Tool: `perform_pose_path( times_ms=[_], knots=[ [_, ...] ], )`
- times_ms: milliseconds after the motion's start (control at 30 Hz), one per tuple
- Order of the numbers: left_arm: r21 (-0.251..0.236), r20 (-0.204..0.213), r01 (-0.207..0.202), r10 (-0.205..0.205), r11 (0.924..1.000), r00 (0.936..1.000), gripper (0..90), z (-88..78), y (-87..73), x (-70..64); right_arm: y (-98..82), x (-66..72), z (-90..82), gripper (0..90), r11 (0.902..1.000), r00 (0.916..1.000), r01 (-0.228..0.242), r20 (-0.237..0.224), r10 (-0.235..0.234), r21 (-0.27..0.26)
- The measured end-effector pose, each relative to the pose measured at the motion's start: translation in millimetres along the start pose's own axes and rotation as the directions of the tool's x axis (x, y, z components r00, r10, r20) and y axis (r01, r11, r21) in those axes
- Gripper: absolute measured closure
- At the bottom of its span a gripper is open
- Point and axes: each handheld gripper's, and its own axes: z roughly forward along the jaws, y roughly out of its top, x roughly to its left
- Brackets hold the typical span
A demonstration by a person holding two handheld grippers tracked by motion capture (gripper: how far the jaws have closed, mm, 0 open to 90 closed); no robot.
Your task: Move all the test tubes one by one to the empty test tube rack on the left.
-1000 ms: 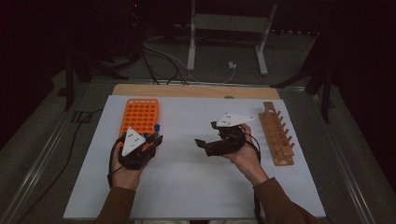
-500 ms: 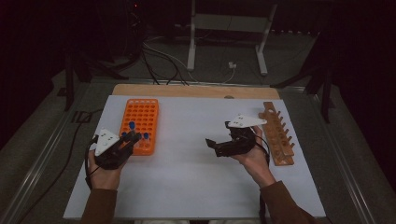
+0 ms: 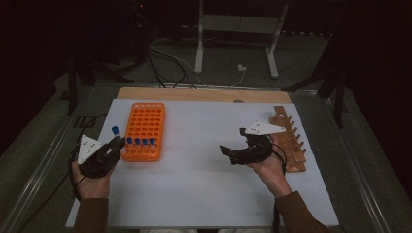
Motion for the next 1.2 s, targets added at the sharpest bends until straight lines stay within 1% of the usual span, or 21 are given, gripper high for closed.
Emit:
perform_pose_path(
  times_ms=[33,167,233,300,367,433,567,633,733,800,867,933,1033,1100,1167,1200],
  knots=[
    [0.004,-0.009,0.0,0.0,1.0,1.0,78.0,2.5,-1.9,1.8,-0.4,0.2,-0.5,4.4,1.0,1.0,0.002,0.001,-0.002,0.0],
    [0.014,-0.034,0.023,-0.022,0.9996,0.9992,78.0,14.6,-9.7,7.0,-1.6,-0.3,-2.5,4.5,1.0,1.0,0.0,-0.001,0.0,-0.004],
    [0.025,-0.044,0.017,-0.016,0.9996,0.9989,78.0,20.2,-12.6,7.9,-2.4,-0.6,-3.9,4.5,1.0,1.0,-0.001,-0.001,0.001,-0.006],
    [0.029,-0.046,0.017,-0.015,0.9994,0.9988,78.0,25.4,-14.9,9.5,-3.2,-0.6,-5.1,4.6,1.0,1.0,0.0,0.0,0.0,-0.006],
    [0.042,-0.059,0.012,-0.009,0.9991,0.9982,78.0,30.5,-16.9,10.6,-4.4,-0.8,-6.3,4.7,1.0,1.0,-0.003,-0.001,0.003,-0.007],
    [0.044,-0.051,0.028,-0.026,0.9986,0.9984,78.0,35.1,-19.5,12.7,-5.7,-1.1,-7.2,4.8,0.9999,1.0,-0.005,-0.001,0.005,-0.011],
    [0.079,-0.06,0.007,-0.003,0.9968,0.9982,77.9,43.9,-26.4,11.2,-8.3,-1.6,-8.3,5.0,0.9998,0.9999,-0.012,-0.004,0.012,-0.014],
    [0.104,-0.062,-0.005,0.011,0.9946,0.998,77.9,48.6,-32.3,11.3,-9.6,-1.7,-8.0,5.1,0.9998,0.9999,-0.013,-0.006,0.013,-0.013],
    [0.13,-0.065,-0.015,0.024,0.9913,0.9976,78.0,51.2,-40.2,11.2,-11.1,-1.2,-7.9,5.1,0.9999,0.9999,-0.013,-0.011,0.013,-0.011],
    [0.126,-0.058,-0.015,0.022,0.9919,0.9981,77.9,51.0,-44.4,11.3,-11.7,-1.2,-8.2,5.3,0.9998,0.9999,-0.012,-0.012,0.011,-0.013],
    [0.139,-0.058,-0.019,0.027,0.9901,0.998,77.9,50.1,-45.0,11.4,-12.0,-1.6,-8.8,5.4,0.9998,0.9998,-0.013,-0.014,0.013,-0.016],
    [0.151,-0.061,-0.032,0.042,0.988,0.9973,78.1,49.7,-46.1,9.7,-12.8,-1.7,-9.4,5.6,0.9997,0.9998,-0.015,-0.014,0.015,-0.018],
    [0.167,-0.067,-0.031,0.042,0.9855,0.9968,78.3,49.3,-46.0,8.5,-15.2,-1.7,-9.5,5.9,0.9997,0.9998,-0.014,-0.017,0.014,-0.018],
    [0.186,-0.071,-0.038,0.052,0.9818,0.9961,78.4,49.8,-46.8,7.1,-17.4,-1.8,-9.4,5.9,0.9998,0.9997,-0.015,-0.017,0.015,-0.013],
    [0.184,-0.07,-0.02,0.034,0.9828,0.997,78.4,49.3,-48.2,7.9,-19.7,-2.4,-9.6,5.9,0.9997,0.9997,-0.019,-0.016,0.019,-0.012],
    [0.184,-0.07,-0.017,0.031,0.9829,0.9971,78.4,48.8,-48.4,8.4,-20.8,-3.0,-10.1,5.9,0.9997,0.9997,-0.022,-0.015,0.022,-0.012]
  ],
)
